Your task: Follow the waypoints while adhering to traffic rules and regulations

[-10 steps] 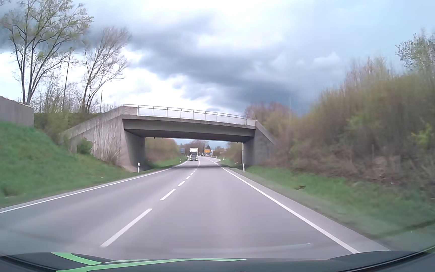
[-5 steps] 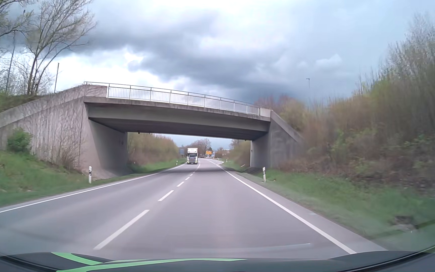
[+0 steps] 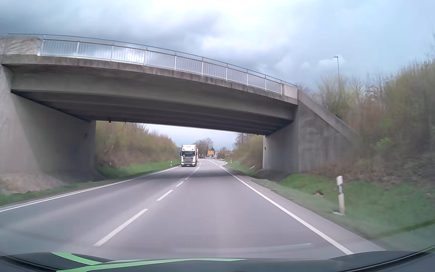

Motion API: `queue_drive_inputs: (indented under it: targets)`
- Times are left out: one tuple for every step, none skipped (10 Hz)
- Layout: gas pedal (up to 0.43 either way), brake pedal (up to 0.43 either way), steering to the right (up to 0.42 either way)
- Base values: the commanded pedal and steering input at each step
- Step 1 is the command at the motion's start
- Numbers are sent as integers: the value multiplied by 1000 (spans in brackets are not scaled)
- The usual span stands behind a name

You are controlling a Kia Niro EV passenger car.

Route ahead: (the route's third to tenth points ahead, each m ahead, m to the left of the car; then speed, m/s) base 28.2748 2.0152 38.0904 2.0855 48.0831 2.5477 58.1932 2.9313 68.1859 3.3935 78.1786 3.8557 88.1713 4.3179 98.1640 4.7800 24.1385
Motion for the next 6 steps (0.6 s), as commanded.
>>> queue_drive_inputs:
  targets:
    - [177, 0, -3]
    - [177, 0, -3]
    - [177, 0, -3]
    - [177, 0, -3]
    - [177, 0, -3]
    - [177, 0, -3]
